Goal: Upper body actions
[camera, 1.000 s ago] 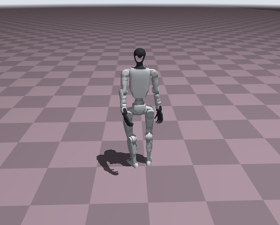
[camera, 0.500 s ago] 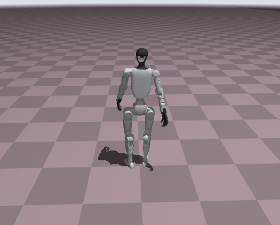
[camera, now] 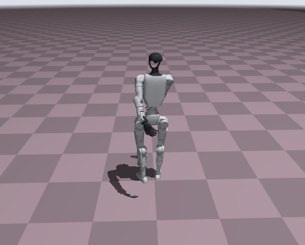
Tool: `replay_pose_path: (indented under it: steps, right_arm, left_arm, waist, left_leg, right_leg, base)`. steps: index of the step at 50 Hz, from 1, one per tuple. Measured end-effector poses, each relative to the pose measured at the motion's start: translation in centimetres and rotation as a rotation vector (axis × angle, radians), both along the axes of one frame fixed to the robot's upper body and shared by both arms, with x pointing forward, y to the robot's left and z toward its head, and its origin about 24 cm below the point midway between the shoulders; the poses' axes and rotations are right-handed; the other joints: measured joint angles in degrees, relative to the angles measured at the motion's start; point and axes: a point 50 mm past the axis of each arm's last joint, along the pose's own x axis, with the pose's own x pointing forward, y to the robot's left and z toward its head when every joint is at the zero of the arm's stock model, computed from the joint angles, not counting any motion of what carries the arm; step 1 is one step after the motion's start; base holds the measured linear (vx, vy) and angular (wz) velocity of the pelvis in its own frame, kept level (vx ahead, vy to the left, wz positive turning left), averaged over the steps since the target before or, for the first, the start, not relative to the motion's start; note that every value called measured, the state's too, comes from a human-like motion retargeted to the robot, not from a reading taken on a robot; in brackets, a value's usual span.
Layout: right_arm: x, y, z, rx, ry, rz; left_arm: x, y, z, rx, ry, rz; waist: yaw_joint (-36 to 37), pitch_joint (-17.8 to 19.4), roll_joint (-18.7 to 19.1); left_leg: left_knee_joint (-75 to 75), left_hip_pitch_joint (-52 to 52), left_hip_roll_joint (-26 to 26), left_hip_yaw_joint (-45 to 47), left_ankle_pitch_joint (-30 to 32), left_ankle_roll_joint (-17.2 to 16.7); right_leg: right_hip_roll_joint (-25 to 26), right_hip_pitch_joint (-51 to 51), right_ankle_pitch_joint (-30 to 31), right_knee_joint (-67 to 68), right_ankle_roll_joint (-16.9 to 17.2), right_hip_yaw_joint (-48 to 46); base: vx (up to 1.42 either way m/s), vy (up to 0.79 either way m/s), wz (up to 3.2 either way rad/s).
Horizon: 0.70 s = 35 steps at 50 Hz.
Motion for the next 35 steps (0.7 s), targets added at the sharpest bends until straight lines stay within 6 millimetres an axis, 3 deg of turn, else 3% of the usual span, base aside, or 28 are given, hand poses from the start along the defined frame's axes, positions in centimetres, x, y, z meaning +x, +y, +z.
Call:
replay_pose_path:
  steps: [3,7,11,13,14,17,20,24,27,30,32,35]
  right_arm:
    - [-0.5,-0.1,-0.5,-0.087,-0.056,0.073]
    - [-5.7,-1.5,-4.4,-0.182,0.063,0.072]
    - [-16.7,-5.7,-9.3,-0.310,0.403,-0.050]
    - [-23.1,-8.1,-10.4,-0.411,0.574,-0.168]
    - [-26.1,-9.0,-10.5,-0.462,0.649,-0.231]
    - [-35.6,-11.0,-9.5,-0.632,0.891,-0.385]
    - [-43.0,-12.0,-7.1,-0.779,1.082,-0.445]
    - [-47.8,-13.2,-4.5,-0.905,1.193,-0.504]
    - [-48.6,-13.9,-3.8,-0.945,1.200,-0.560]
    - [-47.5,-14.1,-4.4,-0.929,1.170,-0.618]
    - [-45.3,-13.8,-5.6,-0.879,1.128,-0.617]
    - [-39.7,-13.1,-8.0,-0.779,1.011,-0.509]
  left_arm:
    - [1.4,0.5,-1.1,0.054,-0.037,0.010]
    - [7.0,1.1,-4.4,0.158,-0.186,0.078]
    - [17.6,2.3,-8.0,0.190,-0.505,0.027]
    - [23.9,2.3,-8.6,0.146,-0.704,-0.050]
    - [26.9,2.3,-8.6,0.114,-0.801,-0.113]
    - [36.7,1.9,-7.2,0.054,-1.129,-0.358]
    - [45.2,0.9,-4.0,0.124,-1.439,-0.535]
    - [52.5,1.1,0.8,0.346,-1.685,-0.676]
    - [54.0,2.6,2.3,0.489,-1.734,-0.725]
    - [52.0,4.3,0.5,0.536,-1.641,-0.752]
    - [48.6,5.2,-2.0,0.490,-1.504,-0.748]
    - [40.7,6.2,-6.1,0.358,-1.234,-0.693]
  waist:
    - [-0.5,-0.9,-0.7]
    - [-1.6,-2.5,-1.3]
    - [-1.3,-3.6,-1.4]
    - [6.5,-3.1,-2.1]
    - [4.7,-3.4,-2.2]
    - [-8.4,-5.2,-2.2]
    - [-8.2,-5.3,-2.6]
    - [-9.4,-4.7,-2.0]
    - [-9.6,-4.3,-1.6]
    - [-8.9,-4.7,-1.1]
    - [-8.5,-5.3,-0.8]
    - [-8.9,-6.3,-0.4]
  left_leg:
    - [-0.7,0.0,0.2,1.3,0.0,0.0]
    - [-0.6,-0.2,0.1,0.4,-0.1,0.7]
    - [-0.4,-0.2,-0.4,-1.6,-0.4,1.6]
    - [-0.3,-1.6,-0.3,5.7,1.2,2.9]
    - [0.2,-2.5,-0.6,3.5,1.3,3.1]
    - [-0.3,-2.3,-2.7,-10.0,0.2,2.9]
    - [-0.5,-3.0,-2.8,-9.6,0.8,3.0]
    - [-0.2,-3.3,-2.4,-8.5,0.5,2.8]
    - [-0.6,-2.6,-2.2,-6.9,0.2,2.7]
    - [-1.0,-2.1,-2.1,-5.3,-0.2,2.7]
    - [-1.2,-1.9,-2.1,-4.7,-0.5,2.9]
    - [-1.7,-1.5,-2.2,-4.1,-0.8,3.1]
  right_leg:
    - [-0.1,-0.3,0.0,-0.3,0.2,-0.4]
    - [0.0,0.1,-0.1,-0.7,0.4,-0.9]
    - [0.2,1.4,-0.5,-1.1,0.7,-1.3]
    - [1.0,1.5,0.1,-1.0,0.6,6.1]
    - [0.7,2.0,-0.3,-1.2,0.9,3.8]
    - [-1.0,3.6,-2.5,-1.9,2.0,-10.2]
    - [-1.0,3.9,-2.6,-2.1,2.2,-9.4]
    - [-0.9,3.7,-2.3,-2.4,2.4,-9.7]
    - [-0.8,3.5,-1.8,-2.6,2.3,-9.1]
    - [-0.5,2.9,-1.6,-2.5,2.1,-7.8]
    - [-0.2,2.5,-1.5,-2.6,1.9,-7.1]
    - [0.3,2.0,-1.3,-2.6,1.5,-5.9]
  base:
    - [0.03,-0.03,0.07]
    - [0.12,0.01,0.03]
    - [0.13,0.07,-0.08]
    - [0.09,0.05,-1.68]
    - [0.08,0.04,0.87]
    - [0.05,-0.04,3.32]
    - [0.03,-0.02,0.08]
    - [-0.03,0.02,-0.21]
    - [-0.02,0.03,-0.48]
    - [0.05,0.02,-0.46]
    - [0.06,0.01,-0.29]
    - [0.06,0.00,-0.16]
